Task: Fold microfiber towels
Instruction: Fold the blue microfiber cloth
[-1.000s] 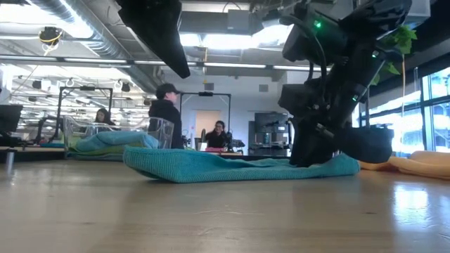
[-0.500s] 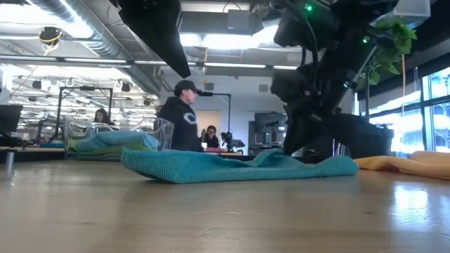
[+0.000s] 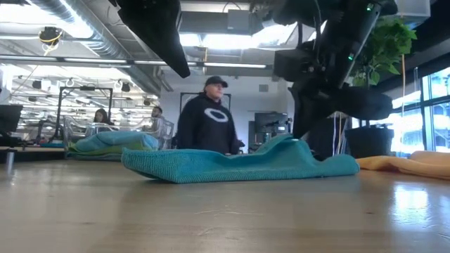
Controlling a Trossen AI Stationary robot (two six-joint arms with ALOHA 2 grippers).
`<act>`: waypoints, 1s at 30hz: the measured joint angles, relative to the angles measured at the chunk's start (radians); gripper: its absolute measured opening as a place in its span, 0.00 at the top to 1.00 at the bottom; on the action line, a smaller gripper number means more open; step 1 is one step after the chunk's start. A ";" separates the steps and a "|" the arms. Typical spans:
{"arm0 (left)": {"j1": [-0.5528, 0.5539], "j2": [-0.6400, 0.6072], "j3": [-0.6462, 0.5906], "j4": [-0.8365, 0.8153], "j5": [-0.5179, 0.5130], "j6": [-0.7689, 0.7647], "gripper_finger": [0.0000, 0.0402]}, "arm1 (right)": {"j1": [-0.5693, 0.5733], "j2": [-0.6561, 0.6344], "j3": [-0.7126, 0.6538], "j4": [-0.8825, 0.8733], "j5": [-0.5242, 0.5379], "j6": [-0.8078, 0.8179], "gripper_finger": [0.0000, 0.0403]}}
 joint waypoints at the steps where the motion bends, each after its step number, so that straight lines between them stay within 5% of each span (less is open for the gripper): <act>1: 0.000 0.000 0.000 0.000 0.000 0.000 1.00 | 0.002 0.000 0.000 -0.010 -0.002 0.005 0.99; 12: 0.000 0.000 0.000 0.008 0.015 -0.010 0.99 | 0.051 0.000 0.005 -0.158 -0.103 0.189 0.97; 20: -0.051 0.000 0.000 0.041 0.066 -0.014 0.82 | 0.137 0.000 0.057 -0.278 -0.174 0.325 0.98; 30: -0.087 0.073 0.000 0.142 0.050 0.006 0.66 | 0.244 0.000 0.061 -0.283 -0.667 0.476 0.96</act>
